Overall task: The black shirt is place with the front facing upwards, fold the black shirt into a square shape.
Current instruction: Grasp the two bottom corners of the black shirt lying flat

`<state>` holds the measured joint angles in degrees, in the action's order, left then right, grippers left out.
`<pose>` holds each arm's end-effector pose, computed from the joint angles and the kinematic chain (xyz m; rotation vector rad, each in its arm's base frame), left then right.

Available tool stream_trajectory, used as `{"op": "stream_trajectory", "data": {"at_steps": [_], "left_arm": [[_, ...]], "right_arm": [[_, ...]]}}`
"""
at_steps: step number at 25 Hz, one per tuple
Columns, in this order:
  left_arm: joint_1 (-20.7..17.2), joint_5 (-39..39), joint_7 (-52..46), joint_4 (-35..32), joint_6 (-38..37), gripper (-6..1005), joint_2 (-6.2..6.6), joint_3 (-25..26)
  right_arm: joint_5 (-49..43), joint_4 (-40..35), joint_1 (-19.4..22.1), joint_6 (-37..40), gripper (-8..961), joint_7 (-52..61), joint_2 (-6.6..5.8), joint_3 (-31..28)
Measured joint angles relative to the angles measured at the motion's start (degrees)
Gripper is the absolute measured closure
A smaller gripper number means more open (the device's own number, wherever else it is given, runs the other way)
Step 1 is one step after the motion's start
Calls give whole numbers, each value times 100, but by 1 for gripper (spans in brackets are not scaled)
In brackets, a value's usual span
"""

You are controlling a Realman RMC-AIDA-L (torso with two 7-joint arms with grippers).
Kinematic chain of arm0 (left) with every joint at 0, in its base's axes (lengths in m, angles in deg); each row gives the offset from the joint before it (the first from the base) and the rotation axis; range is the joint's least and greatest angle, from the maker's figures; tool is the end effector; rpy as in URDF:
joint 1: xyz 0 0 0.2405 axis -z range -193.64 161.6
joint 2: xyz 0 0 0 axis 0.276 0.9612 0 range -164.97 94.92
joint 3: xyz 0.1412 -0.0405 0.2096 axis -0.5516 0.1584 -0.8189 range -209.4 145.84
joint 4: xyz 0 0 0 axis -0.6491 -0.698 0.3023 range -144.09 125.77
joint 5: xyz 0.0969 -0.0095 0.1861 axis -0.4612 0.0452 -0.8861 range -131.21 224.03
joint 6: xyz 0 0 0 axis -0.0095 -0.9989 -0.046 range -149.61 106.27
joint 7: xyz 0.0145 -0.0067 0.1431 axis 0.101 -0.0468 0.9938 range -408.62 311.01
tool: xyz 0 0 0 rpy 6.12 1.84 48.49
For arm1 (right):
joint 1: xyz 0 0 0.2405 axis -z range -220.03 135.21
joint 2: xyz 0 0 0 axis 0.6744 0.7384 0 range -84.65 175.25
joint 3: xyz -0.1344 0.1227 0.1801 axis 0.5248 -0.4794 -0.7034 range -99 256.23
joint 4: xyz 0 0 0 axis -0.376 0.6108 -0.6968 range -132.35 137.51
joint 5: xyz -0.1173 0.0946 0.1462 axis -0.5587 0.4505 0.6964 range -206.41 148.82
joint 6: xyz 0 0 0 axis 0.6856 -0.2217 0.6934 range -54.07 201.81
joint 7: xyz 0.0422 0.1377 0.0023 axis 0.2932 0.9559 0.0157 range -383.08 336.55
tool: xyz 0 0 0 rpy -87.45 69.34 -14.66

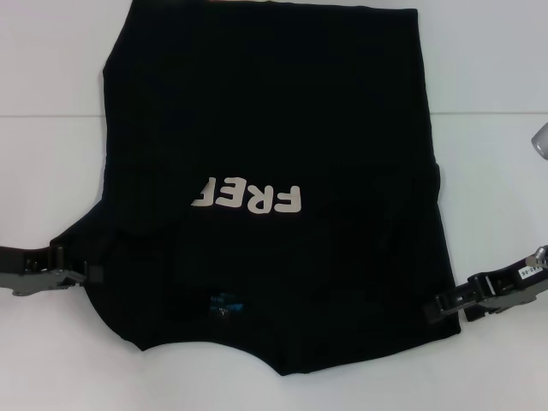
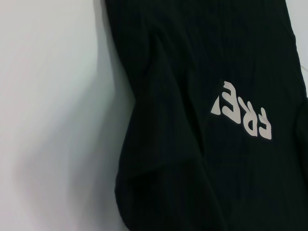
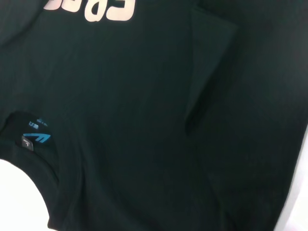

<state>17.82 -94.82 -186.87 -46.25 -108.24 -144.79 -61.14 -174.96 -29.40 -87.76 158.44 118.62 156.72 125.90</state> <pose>-0.3319 0.3421 0.0654 -2.0950 -1.9425 -0.2983 0.2732 0.3718 0.0110 -2.3896 1.7775 -0.1887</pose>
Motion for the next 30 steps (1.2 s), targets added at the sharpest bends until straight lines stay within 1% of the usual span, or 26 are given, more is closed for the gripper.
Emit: {"op": "stream_trajectory", "data": {"at_steps": [17, 30], "left_arm": [[0, -1, 0, 0, 0, 951, 0, 0], [0, -1, 0, -9, -26, 951, 0, 1]], "right_arm": [[0, 13, -45, 8, 127, 6, 55, 14], [1, 18, -81, -2, 137, 4, 120, 71]]}}
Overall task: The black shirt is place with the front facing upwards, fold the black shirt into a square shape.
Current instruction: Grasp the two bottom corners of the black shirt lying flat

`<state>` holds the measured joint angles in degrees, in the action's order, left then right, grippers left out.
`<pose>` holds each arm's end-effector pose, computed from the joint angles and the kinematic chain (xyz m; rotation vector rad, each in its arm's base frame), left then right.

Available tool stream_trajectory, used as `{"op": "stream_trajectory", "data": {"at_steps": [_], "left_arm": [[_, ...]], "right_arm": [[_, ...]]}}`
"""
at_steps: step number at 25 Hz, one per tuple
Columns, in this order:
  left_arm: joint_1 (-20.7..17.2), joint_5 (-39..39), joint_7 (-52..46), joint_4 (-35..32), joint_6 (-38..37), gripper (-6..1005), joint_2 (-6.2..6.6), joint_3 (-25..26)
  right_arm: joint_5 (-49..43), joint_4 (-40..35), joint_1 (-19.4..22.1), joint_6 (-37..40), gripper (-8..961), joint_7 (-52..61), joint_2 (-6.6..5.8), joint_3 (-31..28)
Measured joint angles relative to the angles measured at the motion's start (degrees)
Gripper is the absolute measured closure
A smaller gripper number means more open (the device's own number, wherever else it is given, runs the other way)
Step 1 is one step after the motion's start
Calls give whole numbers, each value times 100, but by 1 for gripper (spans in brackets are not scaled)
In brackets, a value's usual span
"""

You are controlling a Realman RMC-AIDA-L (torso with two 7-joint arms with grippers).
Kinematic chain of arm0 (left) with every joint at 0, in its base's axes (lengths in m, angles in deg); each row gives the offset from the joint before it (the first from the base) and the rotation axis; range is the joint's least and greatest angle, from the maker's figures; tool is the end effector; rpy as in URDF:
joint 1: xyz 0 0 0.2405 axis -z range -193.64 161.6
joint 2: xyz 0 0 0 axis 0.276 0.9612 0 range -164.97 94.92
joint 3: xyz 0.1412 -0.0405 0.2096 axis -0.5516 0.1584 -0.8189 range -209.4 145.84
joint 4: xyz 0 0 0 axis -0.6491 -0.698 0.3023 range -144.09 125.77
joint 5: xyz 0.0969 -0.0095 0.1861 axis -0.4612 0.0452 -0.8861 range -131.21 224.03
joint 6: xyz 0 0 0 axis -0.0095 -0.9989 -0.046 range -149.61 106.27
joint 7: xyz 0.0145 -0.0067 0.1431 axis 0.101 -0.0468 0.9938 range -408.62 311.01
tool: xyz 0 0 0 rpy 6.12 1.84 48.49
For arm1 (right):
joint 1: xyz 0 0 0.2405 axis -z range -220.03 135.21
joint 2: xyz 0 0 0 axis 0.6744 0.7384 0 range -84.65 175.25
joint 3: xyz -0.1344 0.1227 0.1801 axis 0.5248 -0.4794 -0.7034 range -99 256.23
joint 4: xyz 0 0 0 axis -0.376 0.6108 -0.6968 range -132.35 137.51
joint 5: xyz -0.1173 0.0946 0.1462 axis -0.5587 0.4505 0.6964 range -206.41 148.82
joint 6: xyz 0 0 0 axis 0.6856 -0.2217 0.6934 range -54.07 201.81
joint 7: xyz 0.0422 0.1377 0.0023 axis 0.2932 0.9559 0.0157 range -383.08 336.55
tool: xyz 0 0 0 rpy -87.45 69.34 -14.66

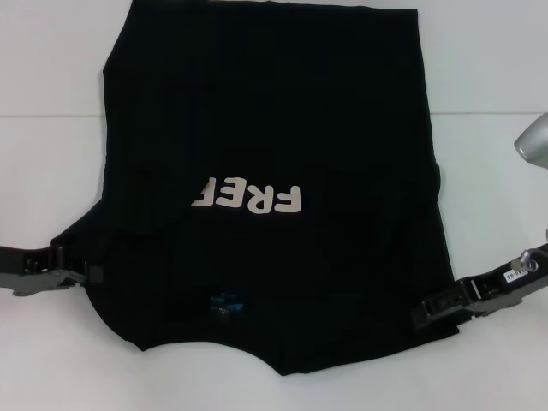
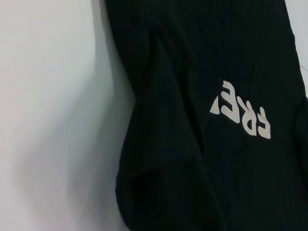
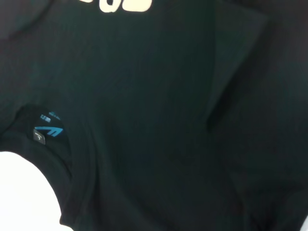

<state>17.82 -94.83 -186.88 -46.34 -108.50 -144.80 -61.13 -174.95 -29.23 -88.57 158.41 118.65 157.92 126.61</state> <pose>-0.3315 0.3418 0.0655 -2.0985 -1.9437 -0.2980 0.2650 0.3710 0.0003 -2.4237 1.7682 -0.2012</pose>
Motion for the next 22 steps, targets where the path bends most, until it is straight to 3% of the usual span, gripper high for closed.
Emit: {"op": "stream_trajectory", "data": {"at_steps": [22], "left_arm": [[0, 0, 0, -18, -39, 951, -9, -1]], "right_arm": [[13, 73, -119, 32, 154, -48, 94, -1]]}}
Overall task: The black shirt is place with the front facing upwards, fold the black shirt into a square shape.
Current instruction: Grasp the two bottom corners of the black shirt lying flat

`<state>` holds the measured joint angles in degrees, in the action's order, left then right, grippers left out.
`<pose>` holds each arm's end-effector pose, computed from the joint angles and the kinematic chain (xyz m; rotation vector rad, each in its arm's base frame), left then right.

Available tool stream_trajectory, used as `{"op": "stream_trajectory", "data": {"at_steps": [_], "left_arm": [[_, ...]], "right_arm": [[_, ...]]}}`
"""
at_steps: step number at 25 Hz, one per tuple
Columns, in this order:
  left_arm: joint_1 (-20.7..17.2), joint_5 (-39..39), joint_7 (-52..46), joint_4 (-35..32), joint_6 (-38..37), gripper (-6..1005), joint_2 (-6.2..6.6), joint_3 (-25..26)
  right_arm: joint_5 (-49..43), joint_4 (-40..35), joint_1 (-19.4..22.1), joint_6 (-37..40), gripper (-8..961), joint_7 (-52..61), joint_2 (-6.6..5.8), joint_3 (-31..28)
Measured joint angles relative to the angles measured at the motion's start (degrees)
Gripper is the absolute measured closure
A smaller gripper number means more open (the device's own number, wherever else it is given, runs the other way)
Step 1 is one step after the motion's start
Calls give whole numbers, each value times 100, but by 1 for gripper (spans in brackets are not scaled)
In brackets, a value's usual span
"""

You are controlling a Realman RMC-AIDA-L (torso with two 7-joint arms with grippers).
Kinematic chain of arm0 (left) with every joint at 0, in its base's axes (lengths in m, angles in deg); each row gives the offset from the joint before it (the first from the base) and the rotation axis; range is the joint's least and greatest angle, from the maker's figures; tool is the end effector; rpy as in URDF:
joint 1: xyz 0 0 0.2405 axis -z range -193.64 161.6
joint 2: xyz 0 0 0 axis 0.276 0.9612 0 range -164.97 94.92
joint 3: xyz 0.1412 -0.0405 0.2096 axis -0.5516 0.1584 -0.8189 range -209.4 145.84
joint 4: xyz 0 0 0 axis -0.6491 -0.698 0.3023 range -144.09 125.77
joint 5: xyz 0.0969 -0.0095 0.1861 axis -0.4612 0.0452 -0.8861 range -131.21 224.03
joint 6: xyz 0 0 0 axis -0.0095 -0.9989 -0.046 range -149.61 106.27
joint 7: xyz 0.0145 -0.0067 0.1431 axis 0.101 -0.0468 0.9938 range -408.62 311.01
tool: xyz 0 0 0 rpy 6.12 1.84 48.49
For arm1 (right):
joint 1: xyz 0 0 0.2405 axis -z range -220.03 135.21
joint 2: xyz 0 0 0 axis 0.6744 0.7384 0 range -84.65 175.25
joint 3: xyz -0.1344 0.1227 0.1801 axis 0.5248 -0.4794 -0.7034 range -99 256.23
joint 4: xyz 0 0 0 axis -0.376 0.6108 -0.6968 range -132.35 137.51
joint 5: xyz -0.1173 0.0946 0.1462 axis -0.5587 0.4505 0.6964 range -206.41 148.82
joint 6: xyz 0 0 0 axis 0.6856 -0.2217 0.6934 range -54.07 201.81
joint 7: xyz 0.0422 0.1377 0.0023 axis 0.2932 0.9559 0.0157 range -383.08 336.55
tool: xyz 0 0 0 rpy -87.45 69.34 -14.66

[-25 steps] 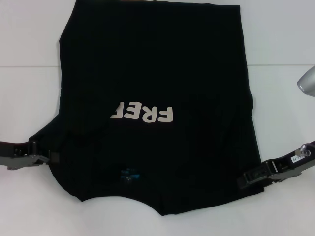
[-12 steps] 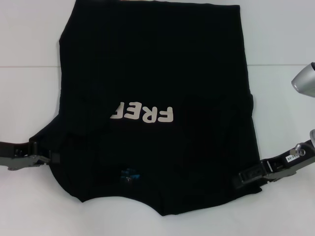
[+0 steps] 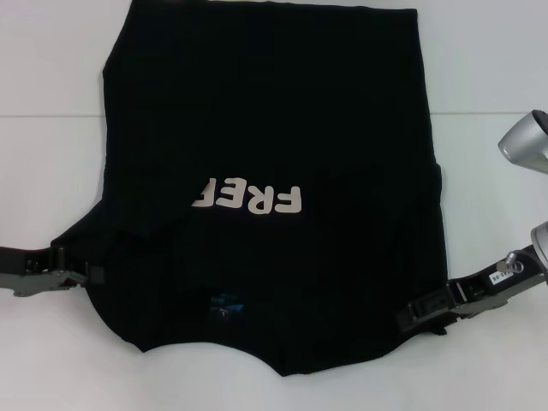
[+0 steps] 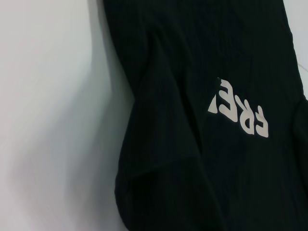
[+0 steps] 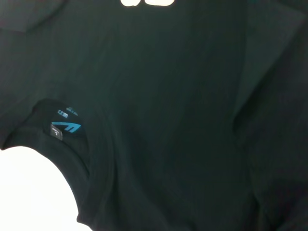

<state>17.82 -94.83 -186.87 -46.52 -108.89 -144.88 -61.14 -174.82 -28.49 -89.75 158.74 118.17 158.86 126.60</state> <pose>-0.3305 0.3413 0.0652 -2.1049 -1.9449 -0.2979 0.2553 0.3706 -0.0092 -2.4677 1.7605 -0.2024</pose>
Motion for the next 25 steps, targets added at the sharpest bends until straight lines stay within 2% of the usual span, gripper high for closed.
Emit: {"op": "stream_trajectory", "data": {"at_steps": [11, 24, 25], "left_arm": [[0, 58, 12, -1, -44, 950, 0, 0], [2, 80, 68, 1, -68, 950, -3, 0], [3, 80, 70, 4, -68, 950, -4, 0]], "right_arm": [[5, 0, -137, -8, 163, -23, 134, 0], [6, -56, -189, -95, 173, -134, 206, 154], [7, -47, -200, -96, 210, -133, 209, 167]]}}
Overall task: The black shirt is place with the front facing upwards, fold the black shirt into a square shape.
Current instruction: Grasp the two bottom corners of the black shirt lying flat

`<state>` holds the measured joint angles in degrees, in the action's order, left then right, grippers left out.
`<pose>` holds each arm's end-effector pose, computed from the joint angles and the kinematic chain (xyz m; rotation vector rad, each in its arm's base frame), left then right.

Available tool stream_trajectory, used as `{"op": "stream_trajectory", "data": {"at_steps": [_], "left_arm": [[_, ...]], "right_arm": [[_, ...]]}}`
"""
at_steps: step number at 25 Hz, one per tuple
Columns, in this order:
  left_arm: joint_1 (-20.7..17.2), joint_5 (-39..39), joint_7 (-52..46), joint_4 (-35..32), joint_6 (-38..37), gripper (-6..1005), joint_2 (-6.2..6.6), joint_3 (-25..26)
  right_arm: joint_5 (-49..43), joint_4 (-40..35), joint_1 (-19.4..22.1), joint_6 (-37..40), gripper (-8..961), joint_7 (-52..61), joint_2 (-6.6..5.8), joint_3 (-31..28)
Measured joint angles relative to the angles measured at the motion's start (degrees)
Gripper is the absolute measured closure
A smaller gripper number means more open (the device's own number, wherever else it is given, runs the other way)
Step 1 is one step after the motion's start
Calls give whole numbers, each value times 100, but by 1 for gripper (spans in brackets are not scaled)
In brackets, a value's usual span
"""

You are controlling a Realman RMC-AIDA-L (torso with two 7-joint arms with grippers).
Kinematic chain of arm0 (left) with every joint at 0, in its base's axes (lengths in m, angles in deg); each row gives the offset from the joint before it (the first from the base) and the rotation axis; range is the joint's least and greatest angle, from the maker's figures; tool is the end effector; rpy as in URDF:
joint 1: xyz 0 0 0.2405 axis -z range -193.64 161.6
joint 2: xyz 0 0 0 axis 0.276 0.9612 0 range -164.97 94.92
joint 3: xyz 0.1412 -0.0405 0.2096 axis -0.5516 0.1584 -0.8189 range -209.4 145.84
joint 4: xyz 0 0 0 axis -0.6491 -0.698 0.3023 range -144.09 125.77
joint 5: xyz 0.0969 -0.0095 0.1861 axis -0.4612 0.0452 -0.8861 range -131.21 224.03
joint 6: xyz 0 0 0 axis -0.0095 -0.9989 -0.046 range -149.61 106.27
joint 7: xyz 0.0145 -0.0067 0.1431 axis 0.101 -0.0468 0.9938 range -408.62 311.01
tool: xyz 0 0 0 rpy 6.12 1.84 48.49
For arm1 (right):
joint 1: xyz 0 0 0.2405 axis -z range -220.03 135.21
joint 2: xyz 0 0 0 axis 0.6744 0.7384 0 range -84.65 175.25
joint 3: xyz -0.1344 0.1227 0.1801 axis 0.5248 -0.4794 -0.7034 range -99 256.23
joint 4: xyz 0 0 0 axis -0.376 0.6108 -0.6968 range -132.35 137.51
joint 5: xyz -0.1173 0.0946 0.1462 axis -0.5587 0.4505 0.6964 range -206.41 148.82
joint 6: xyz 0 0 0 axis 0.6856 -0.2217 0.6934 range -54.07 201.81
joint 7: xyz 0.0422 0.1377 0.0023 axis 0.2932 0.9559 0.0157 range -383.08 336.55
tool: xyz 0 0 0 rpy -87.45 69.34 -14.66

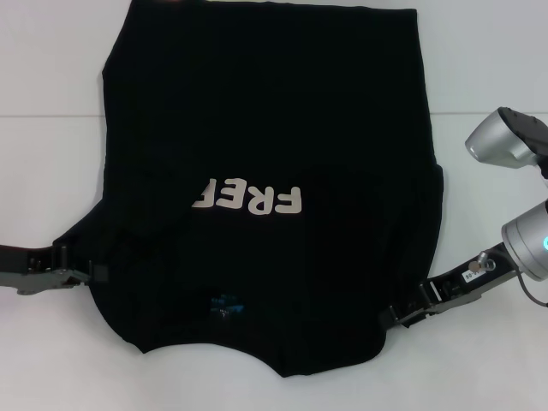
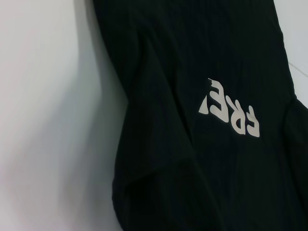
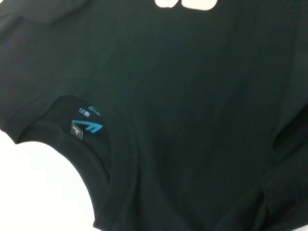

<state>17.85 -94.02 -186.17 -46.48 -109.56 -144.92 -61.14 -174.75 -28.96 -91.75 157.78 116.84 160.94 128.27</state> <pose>-0.3277 0.3412 0.0647 -2.1273 -1.9369 -0.3159 0.2364 0.3744 -0.0256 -2.5486 1.6678 -0.2224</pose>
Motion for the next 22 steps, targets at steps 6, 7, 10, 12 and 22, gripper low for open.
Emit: {"op": "stream_trajectory", "data": {"at_steps": [6, 7, 10, 12, 22], "left_arm": [[5, 11, 12, -2, -1, 949, -3, 0], [6, 27, 23, -2, -1, 949, -3, 0], [3, 113, 73, 22, -18, 949, 13, 1], [2, 142, 86, 31, -36, 949, 20, 12], [-3, 155, 92, 45, -161, 949, 23, 17]], "right_arm": [[-2, 7, -23, -1, 420, 21, 10, 9], [-3, 3, -23, 0, 443, 23, 11, 10], [-3, -12, -23, 21, 510, 24, 11, 10], [-3, -18, -24, 33, 555, 25, 9, 10], [15, -18, -26, 155, 862, -51, -65, 9]]}}
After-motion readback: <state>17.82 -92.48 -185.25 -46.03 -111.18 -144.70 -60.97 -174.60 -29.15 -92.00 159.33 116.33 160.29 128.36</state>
